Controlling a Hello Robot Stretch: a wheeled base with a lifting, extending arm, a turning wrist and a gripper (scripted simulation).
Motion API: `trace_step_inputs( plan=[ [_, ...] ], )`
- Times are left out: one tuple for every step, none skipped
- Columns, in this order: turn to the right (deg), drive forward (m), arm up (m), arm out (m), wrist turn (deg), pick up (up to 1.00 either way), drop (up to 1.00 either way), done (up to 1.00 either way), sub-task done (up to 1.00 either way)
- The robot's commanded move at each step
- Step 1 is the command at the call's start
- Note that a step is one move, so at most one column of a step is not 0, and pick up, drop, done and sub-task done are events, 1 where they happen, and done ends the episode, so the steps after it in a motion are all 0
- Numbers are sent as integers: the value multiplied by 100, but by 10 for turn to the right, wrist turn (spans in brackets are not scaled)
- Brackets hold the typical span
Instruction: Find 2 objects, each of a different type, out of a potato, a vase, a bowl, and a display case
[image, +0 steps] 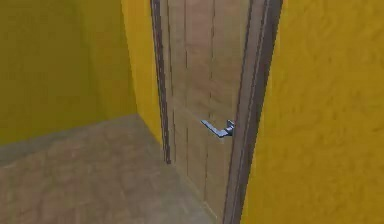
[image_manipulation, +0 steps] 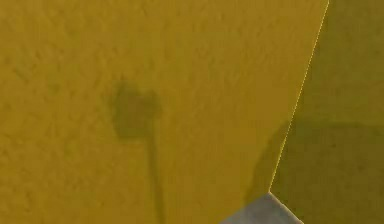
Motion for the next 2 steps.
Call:
trace_step_inputs(
  plan=[
    [-450, 0, 0, 0, 0, 0, 0, 0, 0],
    [-450, 0, 0, 0, 0, 0, 0, 0, 0]
  ],
)
